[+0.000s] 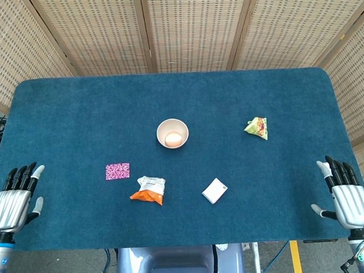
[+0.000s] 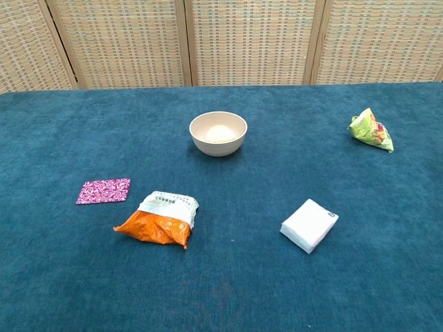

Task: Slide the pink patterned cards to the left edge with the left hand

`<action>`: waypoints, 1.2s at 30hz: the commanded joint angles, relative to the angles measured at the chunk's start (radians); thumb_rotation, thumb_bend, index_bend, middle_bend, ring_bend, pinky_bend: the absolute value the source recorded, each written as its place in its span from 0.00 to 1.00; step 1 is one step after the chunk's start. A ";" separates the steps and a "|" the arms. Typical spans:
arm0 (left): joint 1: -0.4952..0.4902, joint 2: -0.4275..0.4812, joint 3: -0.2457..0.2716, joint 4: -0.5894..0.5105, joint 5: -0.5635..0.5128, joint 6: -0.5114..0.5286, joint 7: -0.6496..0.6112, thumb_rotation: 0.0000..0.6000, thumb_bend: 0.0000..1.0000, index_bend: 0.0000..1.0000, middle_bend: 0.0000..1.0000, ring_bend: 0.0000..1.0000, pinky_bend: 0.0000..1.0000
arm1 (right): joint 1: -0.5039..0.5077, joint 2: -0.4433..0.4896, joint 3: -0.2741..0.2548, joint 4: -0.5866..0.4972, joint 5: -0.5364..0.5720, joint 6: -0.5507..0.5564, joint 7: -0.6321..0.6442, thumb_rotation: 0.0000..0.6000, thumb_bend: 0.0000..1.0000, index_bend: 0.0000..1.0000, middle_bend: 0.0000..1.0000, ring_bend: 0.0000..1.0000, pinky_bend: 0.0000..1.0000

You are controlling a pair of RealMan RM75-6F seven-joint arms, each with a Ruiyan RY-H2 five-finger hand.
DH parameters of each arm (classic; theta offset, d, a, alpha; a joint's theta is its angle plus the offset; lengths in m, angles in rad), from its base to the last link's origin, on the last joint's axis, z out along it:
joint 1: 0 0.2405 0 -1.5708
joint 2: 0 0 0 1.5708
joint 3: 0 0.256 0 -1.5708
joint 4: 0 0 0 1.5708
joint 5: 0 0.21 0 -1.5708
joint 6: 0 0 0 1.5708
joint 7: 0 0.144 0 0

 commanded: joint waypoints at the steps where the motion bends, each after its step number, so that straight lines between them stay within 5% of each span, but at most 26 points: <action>1: -0.037 0.020 -0.001 -0.055 -0.038 -0.068 0.047 1.00 0.64 0.00 0.00 0.00 0.00 | 0.000 0.003 0.000 0.000 0.002 -0.003 0.007 1.00 0.05 0.00 0.00 0.00 0.00; 19: -0.254 -0.059 -0.049 -0.128 -0.425 -0.349 0.290 1.00 0.72 0.00 0.00 0.00 0.00 | 0.003 0.012 0.004 0.008 0.005 -0.009 0.058 1.00 0.05 0.00 0.00 0.00 0.00; 36: -0.456 -0.276 -0.077 -0.065 -0.765 -0.294 0.541 1.00 0.71 0.00 0.00 0.00 0.00 | 0.006 0.028 0.003 0.015 0.006 -0.020 0.120 1.00 0.05 0.00 0.00 0.00 0.00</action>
